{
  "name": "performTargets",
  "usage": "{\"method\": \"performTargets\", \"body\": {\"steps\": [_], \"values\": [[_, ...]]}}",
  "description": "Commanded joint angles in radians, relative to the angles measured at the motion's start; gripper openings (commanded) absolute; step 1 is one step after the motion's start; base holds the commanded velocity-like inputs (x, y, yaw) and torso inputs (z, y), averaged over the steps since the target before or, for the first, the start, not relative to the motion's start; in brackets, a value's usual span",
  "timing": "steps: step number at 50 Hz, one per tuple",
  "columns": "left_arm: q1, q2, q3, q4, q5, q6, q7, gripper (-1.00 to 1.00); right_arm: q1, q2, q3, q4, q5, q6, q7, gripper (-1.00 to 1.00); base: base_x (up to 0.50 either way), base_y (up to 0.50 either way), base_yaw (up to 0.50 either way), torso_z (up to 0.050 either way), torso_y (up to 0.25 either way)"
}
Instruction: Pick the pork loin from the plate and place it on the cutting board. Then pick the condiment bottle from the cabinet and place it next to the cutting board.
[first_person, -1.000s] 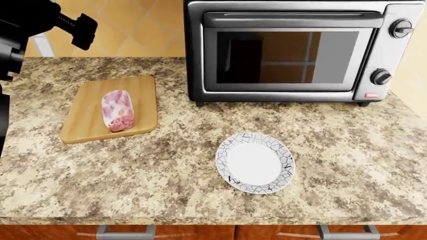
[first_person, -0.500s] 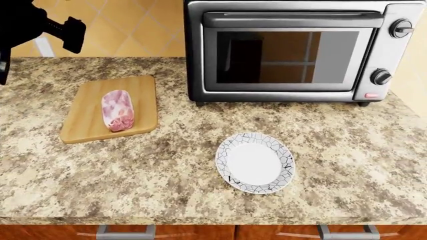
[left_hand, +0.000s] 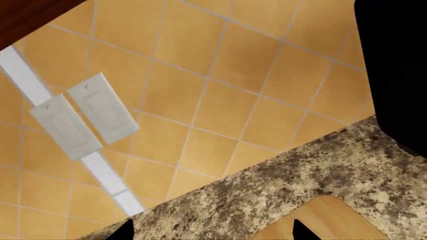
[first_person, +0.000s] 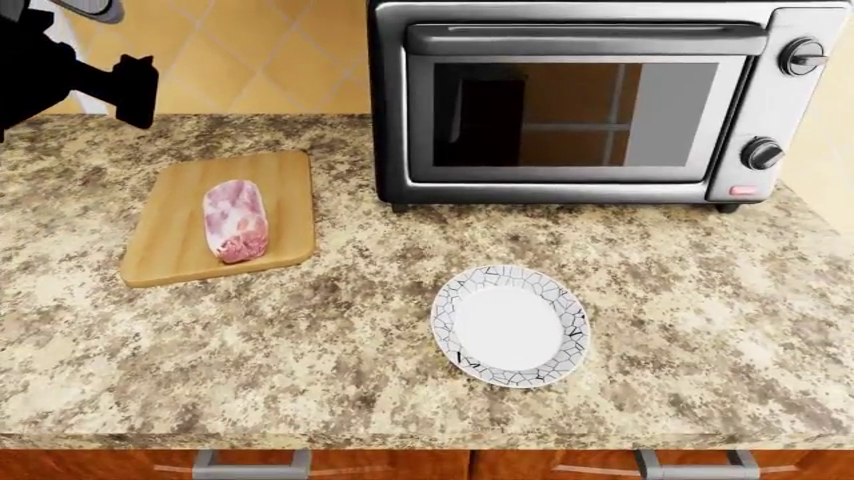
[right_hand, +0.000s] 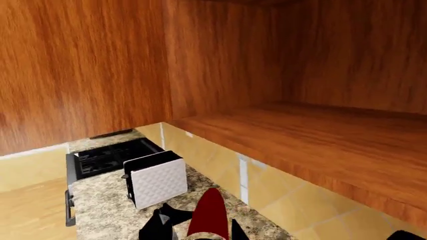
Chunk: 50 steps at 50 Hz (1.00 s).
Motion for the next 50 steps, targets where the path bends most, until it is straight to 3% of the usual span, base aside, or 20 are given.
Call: {"method": "performTargets", "body": {"steps": [1, 18, 19, 21, 23, 29, 30, 35, 50], "values": [[0.022, -0.012, -0.011, 0.046, -0.012, -0.024, -0.006, 1.00, 0.005, 0.011, 0.028, -0.008, 0.066, 0.066, 0.032, -1.00, 0.00, 0.00, 0.00, 0.000, 0.000], [0.038, -0.025, -0.017, 0.072, -0.022, -0.042, -0.005, 1.00, 0.005, 0.018, 0.042, -0.003, 0.114, 0.088, 0.076, -1.00, 0.00, 0.00, 0.00, 0.000, 0.000], [0.038, -0.026, -0.016, 0.073, -0.021, -0.045, -0.006, 1.00, -0.025, -0.016, -0.017, 0.080, 0.168, -0.026, 0.072, -1.00, 0.00, 0.00, 0.00, 0.000, 0.000], [0.038, -0.024, -0.013, 0.069, -0.018, -0.045, -0.007, 1.00, -0.236, -0.016, -0.317, -0.025, 0.468, -0.251, 0.237, -1.00, 0.00, 0.00, 0.00, 0.000, 0.000], [0.037, -0.021, -0.011, 0.061, -0.016, -0.041, -0.008, 1.00, -0.316, -0.016, -0.617, -0.082, 0.768, -0.443, 0.299, -1.00, 0.00, 0.00, 0.00, 0.000, 0.000], [0.042, -0.022, -0.009, 0.058, -0.015, -0.044, -0.009, 1.00, -0.328, -0.016, -1.517, -0.140, 1.668, -0.639, 0.296, -1.00, 0.00, 0.00, 0.00, 0.000, 0.000], [0.042, -0.022, -0.009, 0.057, -0.014, -0.044, -0.009, 1.00, -0.327, -0.016, -1.563, -0.147, 1.764, -0.649, 0.294, -1.00, 0.00, 0.00, 0.00, 0.000, 0.000], [0.046, -0.029, -0.014, 0.070, -0.018, -0.055, -0.011, 1.00, -0.331, -0.016, -1.644, -0.186, 1.822, -0.673, 0.284, -1.00, 0.00, 0.00, 0.00, 0.000, 0.000], [0.052, -0.045, -0.020, 0.092, -0.021, -0.072, -0.017, 1.00, -0.369, -0.016, -1.660, -0.269, 1.818, -0.684, 0.294, -1.00, 0.00, 0.00, 0.00, 0.000, 0.001]]}}
